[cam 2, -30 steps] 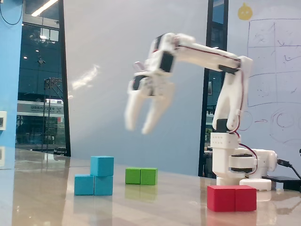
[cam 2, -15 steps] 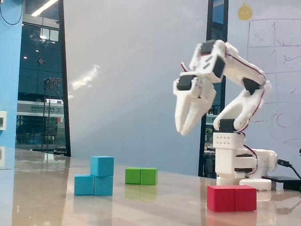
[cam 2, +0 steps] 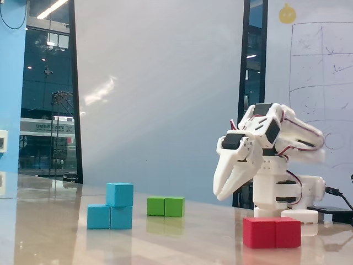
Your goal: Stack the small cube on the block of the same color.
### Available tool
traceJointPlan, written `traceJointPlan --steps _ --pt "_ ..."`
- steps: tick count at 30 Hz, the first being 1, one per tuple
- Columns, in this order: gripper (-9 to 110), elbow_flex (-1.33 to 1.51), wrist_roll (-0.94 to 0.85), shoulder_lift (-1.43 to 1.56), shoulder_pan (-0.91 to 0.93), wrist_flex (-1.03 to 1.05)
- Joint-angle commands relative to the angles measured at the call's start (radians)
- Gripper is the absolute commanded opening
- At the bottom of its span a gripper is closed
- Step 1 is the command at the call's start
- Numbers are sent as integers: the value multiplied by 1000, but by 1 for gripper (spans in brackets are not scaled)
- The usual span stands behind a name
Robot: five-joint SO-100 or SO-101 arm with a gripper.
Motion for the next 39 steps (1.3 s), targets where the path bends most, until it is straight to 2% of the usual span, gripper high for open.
traceJointPlan --steps 1,9,15,39 --pt "3 6 0 100 3 51" --pt "3 21 8 98 12 87" --pt "2 21 69 98 94 94" --pt "2 20 75 98 94 95"
